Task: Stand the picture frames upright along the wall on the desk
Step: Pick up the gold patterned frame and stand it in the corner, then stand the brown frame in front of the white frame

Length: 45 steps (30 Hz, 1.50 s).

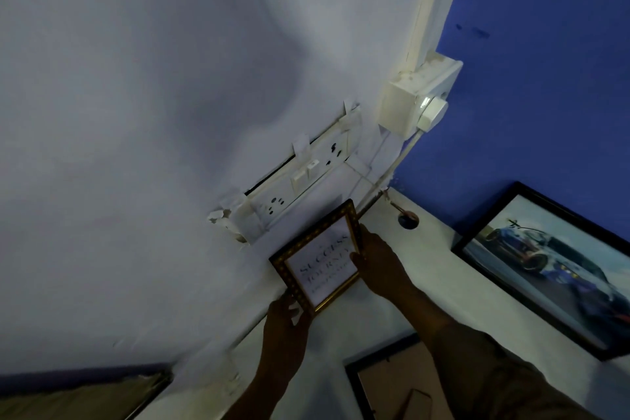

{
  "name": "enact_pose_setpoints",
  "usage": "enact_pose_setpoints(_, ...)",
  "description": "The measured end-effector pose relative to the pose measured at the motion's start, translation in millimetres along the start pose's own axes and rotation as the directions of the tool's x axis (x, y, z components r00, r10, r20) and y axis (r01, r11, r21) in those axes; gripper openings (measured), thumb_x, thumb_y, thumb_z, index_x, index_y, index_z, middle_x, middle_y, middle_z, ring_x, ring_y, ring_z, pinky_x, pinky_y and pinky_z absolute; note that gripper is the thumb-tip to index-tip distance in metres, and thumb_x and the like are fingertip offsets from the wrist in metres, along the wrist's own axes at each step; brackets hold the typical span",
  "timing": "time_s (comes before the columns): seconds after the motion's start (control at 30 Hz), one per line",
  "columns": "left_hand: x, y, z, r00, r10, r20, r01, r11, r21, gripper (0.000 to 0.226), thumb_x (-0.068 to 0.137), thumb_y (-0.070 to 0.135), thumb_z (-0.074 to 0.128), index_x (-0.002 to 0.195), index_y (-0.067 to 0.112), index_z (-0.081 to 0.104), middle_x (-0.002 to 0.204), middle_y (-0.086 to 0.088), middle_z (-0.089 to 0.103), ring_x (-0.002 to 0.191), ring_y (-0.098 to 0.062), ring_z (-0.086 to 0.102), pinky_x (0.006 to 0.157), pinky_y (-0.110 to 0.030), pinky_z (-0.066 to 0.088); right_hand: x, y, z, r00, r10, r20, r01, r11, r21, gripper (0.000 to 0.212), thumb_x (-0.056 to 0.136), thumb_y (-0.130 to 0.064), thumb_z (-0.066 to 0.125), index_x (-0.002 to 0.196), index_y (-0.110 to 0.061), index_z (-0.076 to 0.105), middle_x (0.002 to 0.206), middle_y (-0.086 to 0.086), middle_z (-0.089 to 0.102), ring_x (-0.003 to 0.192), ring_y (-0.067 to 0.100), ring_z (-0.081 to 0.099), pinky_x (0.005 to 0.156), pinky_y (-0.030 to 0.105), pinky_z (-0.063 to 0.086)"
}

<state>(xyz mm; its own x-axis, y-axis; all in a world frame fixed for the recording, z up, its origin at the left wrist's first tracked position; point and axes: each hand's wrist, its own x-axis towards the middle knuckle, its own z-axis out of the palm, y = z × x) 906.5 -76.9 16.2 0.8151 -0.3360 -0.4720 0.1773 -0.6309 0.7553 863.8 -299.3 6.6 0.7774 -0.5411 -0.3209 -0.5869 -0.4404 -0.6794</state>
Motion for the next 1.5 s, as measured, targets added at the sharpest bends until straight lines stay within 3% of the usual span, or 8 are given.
enact_pose_setpoints(0.13,0,1,2,0.999,0.015,0.041,-0.013,0.999,-0.034,0.037,0.096,0.020,0.066,0.132,0.023,0.056,0.120,0.008,0.058,0.090,0.005,0.059,0.061,-0.005,0.042,7,5,5,0.998,0.047,0.034,-0.046,0.998,-0.039,0.069,0.097,-0.039,0.053,0.158,-0.017,0.027,0.140,0.013,0.054,0.127,0.031,0.055,0.103,0.050,0.050)
enact_pose_setpoints(0.5,-1,4,4,0.999,0.035,0.040,-0.032,0.997,-0.069,0.044,0.096,0.019,0.067,0.138,0.021,0.055,0.127,0.006,0.061,0.093,0.011,0.055,0.059,-0.001,0.047,-13,21,2,0.995,0.102,-0.015,-0.102,0.995,0.023,0.081,0.098,-0.042,0.057,0.162,-0.020,0.012,0.158,0.015,0.038,0.137,0.031,0.050,0.111,0.049,0.045)
enact_pose_setpoints(0.83,-37,-27,26,0.924,-0.333,0.188,0.357,0.928,-0.109,0.077,0.094,0.033,0.069,0.157,0.012,0.031,0.153,-0.014,0.046,0.135,-0.030,0.050,0.109,-0.037,0.041,-131,85,-8,0.931,0.346,-0.112,-0.323,0.928,0.185,0.064,0.098,-0.029,0.062,0.154,-0.011,0.036,0.149,0.014,0.050,0.134,0.031,0.050,0.113,0.038,0.039)
enact_pose_setpoints(0.97,-69,-50,57,0.857,-0.397,0.329,0.427,0.904,-0.023,0.014,0.098,0.023,0.065,0.101,0.010,0.063,0.090,-0.007,0.059,0.087,-0.021,0.057,0.097,-0.040,0.050,-188,131,-2,0.857,0.497,-0.138,-0.491,0.868,0.079,0.068,0.091,-0.044,0.055,0.152,-0.022,0.035,0.142,0.013,0.054,0.127,0.032,0.053,0.106,0.050,0.045)
enact_pose_setpoints(1.07,-100,-62,79,0.798,-0.450,0.400,0.460,0.885,0.077,0.032,0.101,0.020,0.060,0.070,0.019,0.055,0.069,-0.003,0.047,0.061,-0.013,0.045,0.062,-0.027,0.041,-216,153,-1,0.782,0.604,-0.154,-0.609,0.793,0.022,0.065,0.092,-0.039,0.054,0.152,-0.022,0.036,0.141,0.014,0.052,0.126,0.034,0.053,0.102,0.048,0.046)
enact_pose_setpoints(1.27,-155,-77,101,0.775,-0.425,0.467,0.507,0.860,-0.059,0.016,0.099,0.017,0.061,0.084,0.020,0.058,0.078,0.003,0.050,0.068,-0.010,0.046,0.060,-0.023,0.033,-233,168,4,0.784,0.614,-0.091,-0.620,0.780,-0.079,0.063,0.084,-0.049,0.058,0.138,-0.020,0.045,0.132,0.013,0.051,0.122,0.034,0.051,0.101,0.047,0.046)
enact_pose_setpoints(1.37,-178,-74,98,0.806,-0.401,0.436,0.511,0.843,-0.170,0.014,0.106,0.019,0.049,0.112,0.013,0.060,0.087,0.004,0.055,0.074,-0.012,0.049,0.063,-0.023,0.035,-241,179,-5,0.777,0.628,-0.038,-0.625,0.778,0.069,0.062,0.088,-0.052,0.057,0.136,-0.013,0.048,0.128,0.014,0.056,0.115,0.033,0.058,0.098,0.044,0.050)
enact_pose_setpoints(1.5,-193,-71,94,0.868,-0.337,0.363,0.417,0.894,-0.166,0.018,0.103,0.022,0.053,0.108,0.009,0.064,0.096,-0.006,0.061,0.083,-0.021,0.058,0.074,-0.033,0.050,-249,180,-19,0.873,0.482,0.076,-0.487,0.847,0.214,0.034,0.096,-0.039,0.055,0.107,-0.010,0.068,0.102,0.009,0.070,0.092,0.024,0.066,0.085,0.036,0.056)
